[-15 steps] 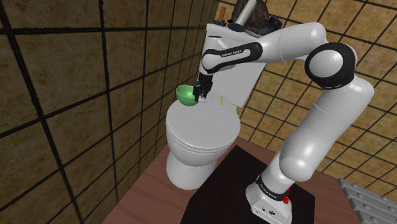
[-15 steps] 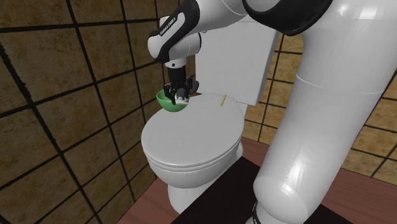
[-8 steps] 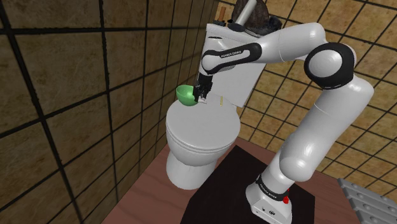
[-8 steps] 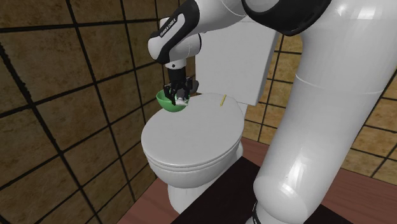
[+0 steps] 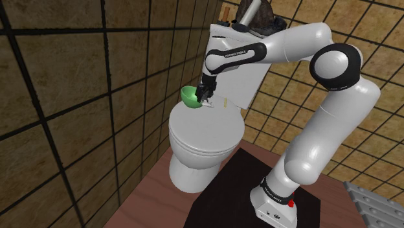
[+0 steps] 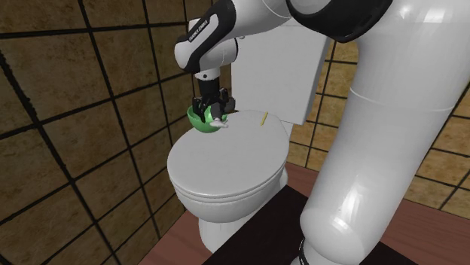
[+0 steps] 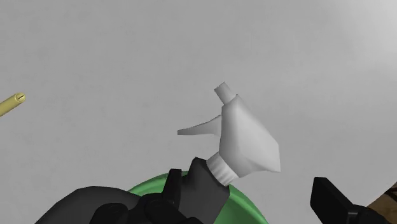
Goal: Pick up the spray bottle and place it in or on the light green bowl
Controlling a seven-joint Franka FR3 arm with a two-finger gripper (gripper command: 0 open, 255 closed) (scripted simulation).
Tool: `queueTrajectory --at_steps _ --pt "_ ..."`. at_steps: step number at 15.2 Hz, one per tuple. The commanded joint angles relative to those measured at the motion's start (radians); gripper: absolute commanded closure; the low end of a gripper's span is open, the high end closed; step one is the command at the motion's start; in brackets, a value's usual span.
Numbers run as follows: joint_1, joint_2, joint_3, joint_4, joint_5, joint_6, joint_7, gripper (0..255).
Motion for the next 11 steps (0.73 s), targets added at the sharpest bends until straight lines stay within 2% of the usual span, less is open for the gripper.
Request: queueTrajectory --at_steps 1,3,11 --pt "0.002 -0.022 0.002 0.026 -0.002 -0.049 0.002 0" --pt "0.004 -0.04 0.004 0.067 -0.004 -0.107 0.003 0" --pt "0.004 -0.04 0.004 0.067 -0.004 -0.107 0.003 0"
